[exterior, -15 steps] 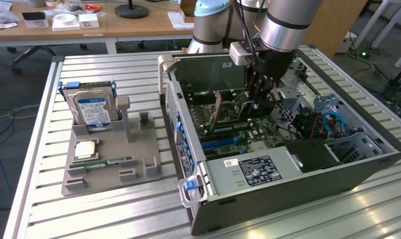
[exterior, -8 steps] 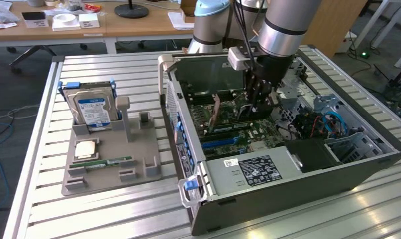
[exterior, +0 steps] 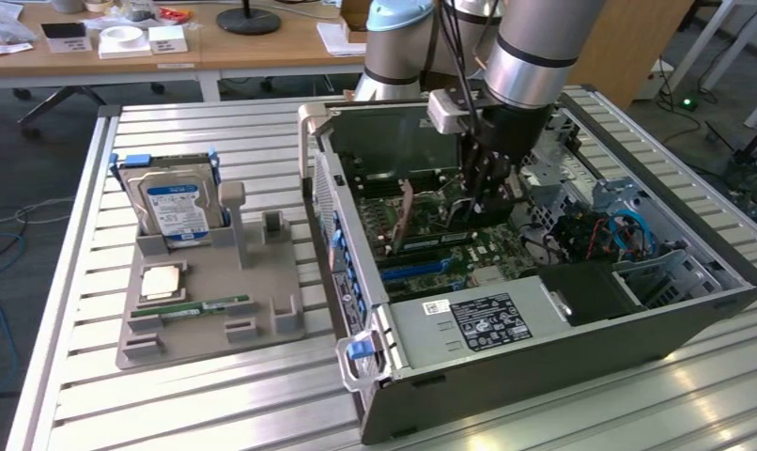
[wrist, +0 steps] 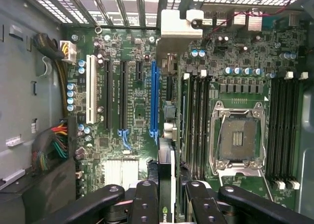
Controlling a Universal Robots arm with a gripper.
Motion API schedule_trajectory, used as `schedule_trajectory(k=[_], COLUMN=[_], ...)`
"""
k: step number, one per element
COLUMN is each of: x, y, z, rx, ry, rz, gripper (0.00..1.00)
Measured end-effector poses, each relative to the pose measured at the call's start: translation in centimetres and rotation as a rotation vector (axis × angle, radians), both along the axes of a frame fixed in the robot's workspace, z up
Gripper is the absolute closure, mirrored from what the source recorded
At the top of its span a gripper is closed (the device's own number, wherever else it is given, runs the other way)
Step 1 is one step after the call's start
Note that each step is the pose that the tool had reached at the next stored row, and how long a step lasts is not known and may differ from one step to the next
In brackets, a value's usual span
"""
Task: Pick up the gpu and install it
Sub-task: 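Insert the gpu into the slot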
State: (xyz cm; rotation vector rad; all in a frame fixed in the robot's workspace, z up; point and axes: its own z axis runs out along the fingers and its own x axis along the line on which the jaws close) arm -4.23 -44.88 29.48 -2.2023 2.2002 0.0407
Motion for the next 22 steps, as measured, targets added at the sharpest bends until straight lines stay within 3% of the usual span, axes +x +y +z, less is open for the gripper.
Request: schedule_trajectory(k=[13,22], x=[-0.8,-1.2], y=[-0.2,-0.52], z=[-1.47,-1.61], rx=[0.0,0.0], ry=[0.0,-0.0003], rz=[0.0,0.001], gripper=[0.74,0.74])
